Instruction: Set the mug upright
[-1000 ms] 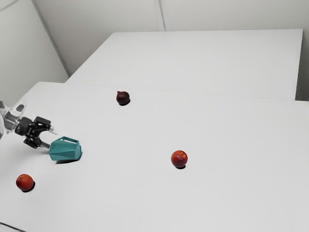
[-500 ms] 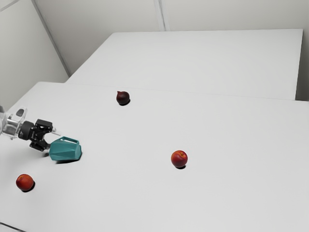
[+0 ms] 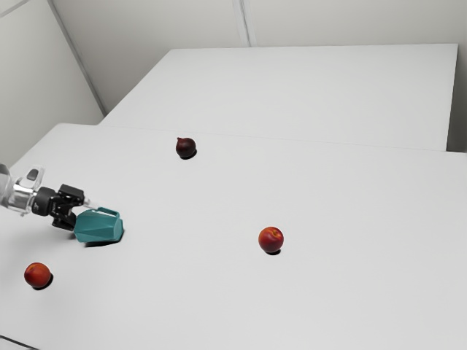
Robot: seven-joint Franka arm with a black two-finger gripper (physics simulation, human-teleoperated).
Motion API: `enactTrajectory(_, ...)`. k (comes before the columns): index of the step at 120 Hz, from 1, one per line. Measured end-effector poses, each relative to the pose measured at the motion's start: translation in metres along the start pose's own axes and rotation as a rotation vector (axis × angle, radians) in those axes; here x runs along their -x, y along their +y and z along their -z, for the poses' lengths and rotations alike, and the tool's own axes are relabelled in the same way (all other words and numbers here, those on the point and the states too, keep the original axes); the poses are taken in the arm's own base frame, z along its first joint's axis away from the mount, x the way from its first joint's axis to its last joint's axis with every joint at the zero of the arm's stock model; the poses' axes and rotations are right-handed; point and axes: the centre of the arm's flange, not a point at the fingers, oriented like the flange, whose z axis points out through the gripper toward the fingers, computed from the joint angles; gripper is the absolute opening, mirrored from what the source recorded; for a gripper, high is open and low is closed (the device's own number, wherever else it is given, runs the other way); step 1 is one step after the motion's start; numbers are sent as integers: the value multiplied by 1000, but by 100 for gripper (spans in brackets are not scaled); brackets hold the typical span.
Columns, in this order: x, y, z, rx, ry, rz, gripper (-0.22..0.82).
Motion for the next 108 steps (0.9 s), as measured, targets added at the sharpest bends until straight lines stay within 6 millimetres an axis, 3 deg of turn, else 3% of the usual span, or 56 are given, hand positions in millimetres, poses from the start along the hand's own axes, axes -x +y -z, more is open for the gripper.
enactTrajectory(13, 1, 0, -1, 5, 4, -3, 17)
enactTrajectory(25, 3, -2, -4, 15, 9, 1, 2)
enactTrajectory(49, 2, 0, -2, 21, 23, -7, -8)
enactTrajectory(82, 1, 23, 9, 36, 35, -51, -15)
enactTrajectory(96, -2, 57, 13, 42, 30, -113, -16)
enactTrajectory(108, -16, 123, 10, -22, -34, -245, -16)
